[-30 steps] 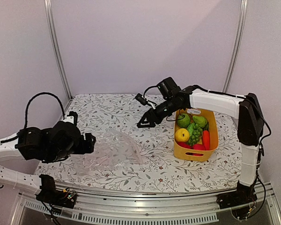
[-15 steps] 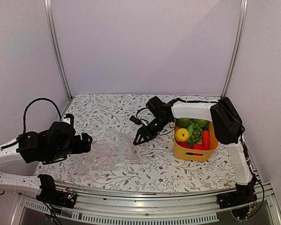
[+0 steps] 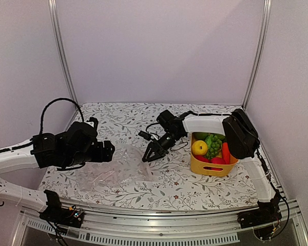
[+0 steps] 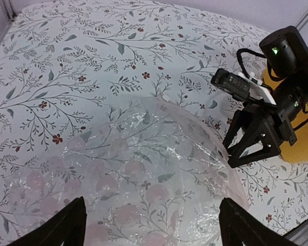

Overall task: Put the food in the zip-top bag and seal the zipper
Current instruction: Adjust the zipper food storage bag at the center of the board.

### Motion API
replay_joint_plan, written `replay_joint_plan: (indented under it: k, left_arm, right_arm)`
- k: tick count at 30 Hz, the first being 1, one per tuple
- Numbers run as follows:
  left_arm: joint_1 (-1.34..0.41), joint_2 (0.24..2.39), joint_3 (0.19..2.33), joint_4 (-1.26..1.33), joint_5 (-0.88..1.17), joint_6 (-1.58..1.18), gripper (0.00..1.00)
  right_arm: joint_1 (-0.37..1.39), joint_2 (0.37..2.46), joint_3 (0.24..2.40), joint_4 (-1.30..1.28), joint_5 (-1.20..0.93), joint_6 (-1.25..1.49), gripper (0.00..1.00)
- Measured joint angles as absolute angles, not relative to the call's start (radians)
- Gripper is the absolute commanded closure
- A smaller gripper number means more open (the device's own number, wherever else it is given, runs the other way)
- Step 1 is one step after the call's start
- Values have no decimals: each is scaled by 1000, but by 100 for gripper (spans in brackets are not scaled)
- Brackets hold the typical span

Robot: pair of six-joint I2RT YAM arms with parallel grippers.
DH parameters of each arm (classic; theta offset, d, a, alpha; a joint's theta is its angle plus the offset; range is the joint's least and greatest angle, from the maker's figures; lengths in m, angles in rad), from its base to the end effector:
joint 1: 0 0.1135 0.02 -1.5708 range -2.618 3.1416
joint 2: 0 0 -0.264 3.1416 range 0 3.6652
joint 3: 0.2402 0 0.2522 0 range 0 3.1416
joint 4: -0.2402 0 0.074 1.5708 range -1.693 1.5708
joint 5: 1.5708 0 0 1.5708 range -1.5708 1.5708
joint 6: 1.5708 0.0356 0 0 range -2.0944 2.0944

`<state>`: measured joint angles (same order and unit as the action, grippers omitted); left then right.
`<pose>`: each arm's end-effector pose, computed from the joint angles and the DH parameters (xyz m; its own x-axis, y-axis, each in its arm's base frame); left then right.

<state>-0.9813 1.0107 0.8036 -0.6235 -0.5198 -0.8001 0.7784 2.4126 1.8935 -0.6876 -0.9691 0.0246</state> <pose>0.1273 -0.1585 0.2681 -0.6699 -0.1184 -0.7329 0.0784 0.9704 -0.2284 0.3303 0.3670 0.1319 -0.6801 -0.6511 -0.3370 -0.5899 0.2130 0.7789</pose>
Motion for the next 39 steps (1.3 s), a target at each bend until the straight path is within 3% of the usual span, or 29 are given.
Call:
replay_joint_plan:
  k: [5,14,19,25,30,35,39]
  left_arm:
    - [-981,1018,813,-612,-502,-793,12]
    - [-981,955,812,-611,-493,-809,14]
    - [-981,956,788,-611,-486,-823,20]
    - [-981,1007,742,-616,-484,-827,21]
    - [-981,1021,727,-619,-485,-836,21]
    - [-981,995,728,-622,-498,-834,21]
    - [-981,973,805,-670,-542,-789,20]
  right_arm:
    - [779,2422,1905,-678,-1056,54,70]
    - [779,2489,1938,-665,-1093,115,60]
    - [781,2508,1942,-661,-1093,139,61]
    - [788,2538,1967,-639,-1139,170,71]
    - [789,2551,1974,-575,-1222,224,99]
    - [792,2550,1975,-554,-1237,225,100]
    - [792,2492,1962,-617,-1120,127,100]
